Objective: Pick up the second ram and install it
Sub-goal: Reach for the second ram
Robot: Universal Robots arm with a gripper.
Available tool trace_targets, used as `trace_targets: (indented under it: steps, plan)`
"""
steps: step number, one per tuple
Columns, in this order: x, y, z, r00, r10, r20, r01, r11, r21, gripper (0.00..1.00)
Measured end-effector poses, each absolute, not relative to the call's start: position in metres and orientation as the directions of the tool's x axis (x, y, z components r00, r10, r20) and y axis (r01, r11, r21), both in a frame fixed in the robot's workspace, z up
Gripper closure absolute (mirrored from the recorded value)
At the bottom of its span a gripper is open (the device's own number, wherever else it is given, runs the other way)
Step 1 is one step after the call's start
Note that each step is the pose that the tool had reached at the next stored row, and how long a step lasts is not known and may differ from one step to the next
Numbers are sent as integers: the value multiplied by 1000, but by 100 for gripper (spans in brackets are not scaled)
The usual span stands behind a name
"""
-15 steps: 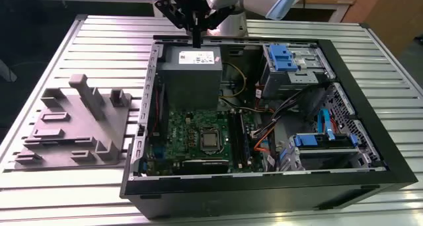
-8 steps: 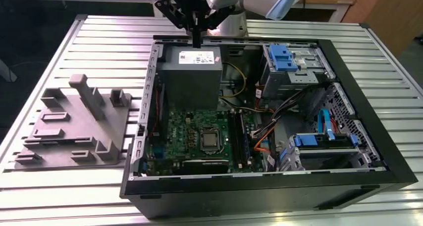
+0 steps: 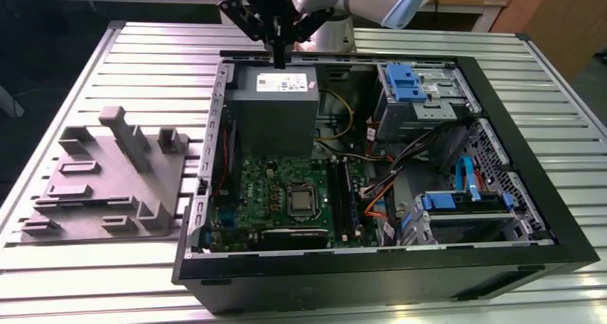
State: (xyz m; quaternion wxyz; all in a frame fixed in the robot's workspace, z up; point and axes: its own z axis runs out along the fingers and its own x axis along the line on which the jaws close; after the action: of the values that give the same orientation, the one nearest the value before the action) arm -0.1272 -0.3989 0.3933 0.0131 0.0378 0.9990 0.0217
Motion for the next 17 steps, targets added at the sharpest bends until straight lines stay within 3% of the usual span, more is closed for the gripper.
trace_targets:
  steps: [17]
  plan:
    - [-151, -399, 393, -997, 76, -28, 75, 996, 45, 90]
